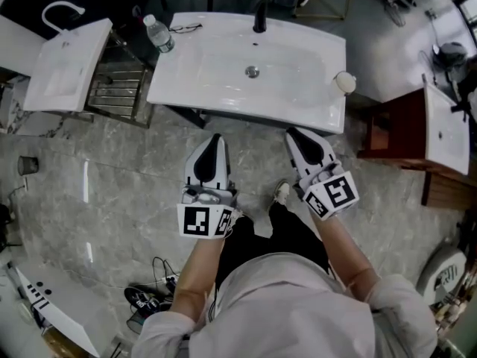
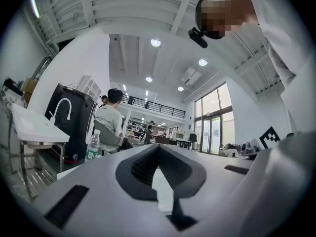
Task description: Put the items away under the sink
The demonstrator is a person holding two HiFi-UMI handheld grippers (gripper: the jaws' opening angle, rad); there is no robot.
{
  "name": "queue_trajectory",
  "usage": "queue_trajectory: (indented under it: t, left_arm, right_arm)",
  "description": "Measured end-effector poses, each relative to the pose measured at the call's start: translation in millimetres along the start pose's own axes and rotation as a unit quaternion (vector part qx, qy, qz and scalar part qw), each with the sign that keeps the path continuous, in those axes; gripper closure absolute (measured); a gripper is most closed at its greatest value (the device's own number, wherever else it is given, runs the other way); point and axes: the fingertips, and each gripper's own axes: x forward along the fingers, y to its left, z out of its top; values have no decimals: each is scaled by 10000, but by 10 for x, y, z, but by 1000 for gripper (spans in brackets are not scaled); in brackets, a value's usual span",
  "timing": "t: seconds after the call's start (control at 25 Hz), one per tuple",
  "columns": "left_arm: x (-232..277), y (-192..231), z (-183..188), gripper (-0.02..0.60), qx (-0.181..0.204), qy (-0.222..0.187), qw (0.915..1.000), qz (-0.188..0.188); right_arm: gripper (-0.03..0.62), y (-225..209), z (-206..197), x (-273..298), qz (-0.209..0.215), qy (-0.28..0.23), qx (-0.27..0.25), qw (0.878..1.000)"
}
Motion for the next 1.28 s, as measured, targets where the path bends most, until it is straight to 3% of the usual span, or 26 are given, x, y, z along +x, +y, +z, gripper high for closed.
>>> queue_trajectory:
  t: [0.4,0.72,1.28]
  left_arm:
    - [-44,-214,419,578,168,-330,9993,1]
    - [-104,-366,377,578,121,-246,9996,95]
    - [-338,-404,915,578,383,-857,9944,490]
  right_arm:
    - [539,53,653,-285,285,-394,-630,9968]
    - [539,10,873,-477,551,-633,-583,9948]
    - [539,-144,1338,-437,692,-1081,-886,9878]
